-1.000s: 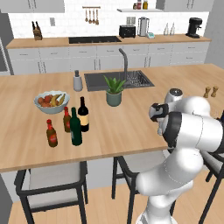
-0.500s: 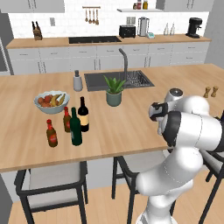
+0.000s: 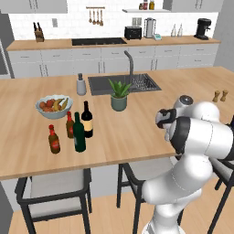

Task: Move the plastic bottles in the middle to the plastics group, and the glass bottles in the middle to the glass group.

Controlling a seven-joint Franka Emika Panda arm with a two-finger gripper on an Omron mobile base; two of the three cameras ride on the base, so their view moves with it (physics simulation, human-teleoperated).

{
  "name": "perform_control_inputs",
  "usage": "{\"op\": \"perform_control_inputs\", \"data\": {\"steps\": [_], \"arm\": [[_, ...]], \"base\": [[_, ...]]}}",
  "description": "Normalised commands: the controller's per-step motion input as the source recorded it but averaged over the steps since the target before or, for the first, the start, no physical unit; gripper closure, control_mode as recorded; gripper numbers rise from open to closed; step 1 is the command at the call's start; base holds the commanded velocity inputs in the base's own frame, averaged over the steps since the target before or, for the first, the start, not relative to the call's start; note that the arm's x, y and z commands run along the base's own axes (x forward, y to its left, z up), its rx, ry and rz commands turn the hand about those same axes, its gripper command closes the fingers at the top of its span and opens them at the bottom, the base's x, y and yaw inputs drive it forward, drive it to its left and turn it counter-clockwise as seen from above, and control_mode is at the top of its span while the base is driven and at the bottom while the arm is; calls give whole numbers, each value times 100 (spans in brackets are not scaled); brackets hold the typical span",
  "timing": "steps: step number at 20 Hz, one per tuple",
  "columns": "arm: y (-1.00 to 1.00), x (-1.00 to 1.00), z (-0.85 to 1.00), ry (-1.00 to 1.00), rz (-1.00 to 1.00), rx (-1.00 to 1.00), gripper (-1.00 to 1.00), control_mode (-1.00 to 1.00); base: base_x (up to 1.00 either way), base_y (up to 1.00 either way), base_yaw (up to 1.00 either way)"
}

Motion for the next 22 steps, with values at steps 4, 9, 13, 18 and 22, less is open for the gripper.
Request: {"op": "perform_control_inputs", "data": {"steps": [4,9,13,18,22], "arm": [[0,0,3,0,0,0,100,-100],[-24,-1,52,0,0,0,100,-100],[-89,0,67,0,-4,0,100,-100],[-100,0,45,3,-10,2,100,-100],[-100,0,15,9,-13,4,100,-100]], "base": [[0,0,0],[0,0,0],[0,0,0],[0,0,0],[0,0,0]]}}
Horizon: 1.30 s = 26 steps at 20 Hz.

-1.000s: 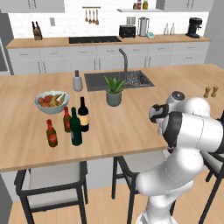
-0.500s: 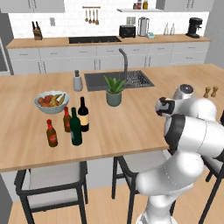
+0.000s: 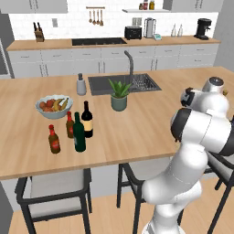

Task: Move the plastic bottles in the middle to the plastics group, and the glass bottles in the middle to the glass group.

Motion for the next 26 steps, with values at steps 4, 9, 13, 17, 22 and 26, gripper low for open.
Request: {"op": "perform_control_inputs", "data": {"steps": [4,9,13,17,22,26], "arm": [[-76,0,-41,3,-14,0,100,-100],[-57,-1,-56,-1,-14,-1,100,-100],[-55,0,0,-2,-15,-2,100,-100],[-45,0,0,0,-17,0,100,-100],[-45,0,11,-5,-18,0,100,-100],[-52,-3,4,-4,-20,0,100,-100]], "base": [[0,0,0],[0,0,0],[0,0,0],[0,0,0],[0,0,0],[0,0,0]]}}
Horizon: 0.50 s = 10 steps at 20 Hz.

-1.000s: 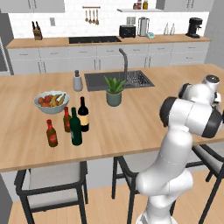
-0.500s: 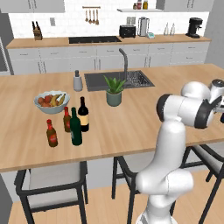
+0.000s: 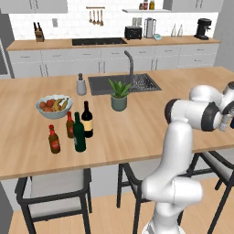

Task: Move the plastic bottles in the middle to the plastics group, and the glass bottles in the middle to the glass group.

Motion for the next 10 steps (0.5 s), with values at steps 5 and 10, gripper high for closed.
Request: {"op": "perform_control_inputs", "data": {"steps": [5,10], "arm": [[-17,-12,0,-4,-13,0,100,-100],[-1,0,0,-7,-8,0,100,-100]], "base": [[0,0,0],[0,0,0]]}}
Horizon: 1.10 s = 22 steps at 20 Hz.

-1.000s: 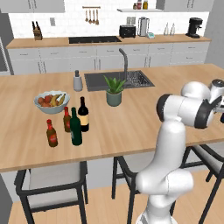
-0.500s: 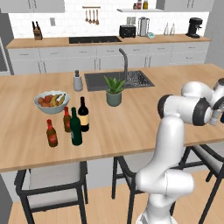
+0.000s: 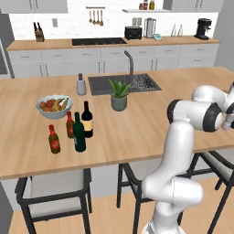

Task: Move the plastic bottles in the middle to the plastics group, and the glass bottles in the middle to the glass group.

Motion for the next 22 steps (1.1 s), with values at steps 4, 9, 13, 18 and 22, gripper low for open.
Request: {"op": "perform_control_inputs", "data": {"steps": [4,9,13,18,22], "arm": [[-1,-4,-18,-5,-6,0,100,-100],[0,0,-29,0,0,-5,100,-100],[3,4,0,1,0,-7,100,-100],[0,7,-11,7,0,0,100,-100],[0,1,-9,6,0,5,100,-100]], "base": [[0,0,0],[0,0,0],[0,0,0],[0,0,0],[0,0,0]]}}
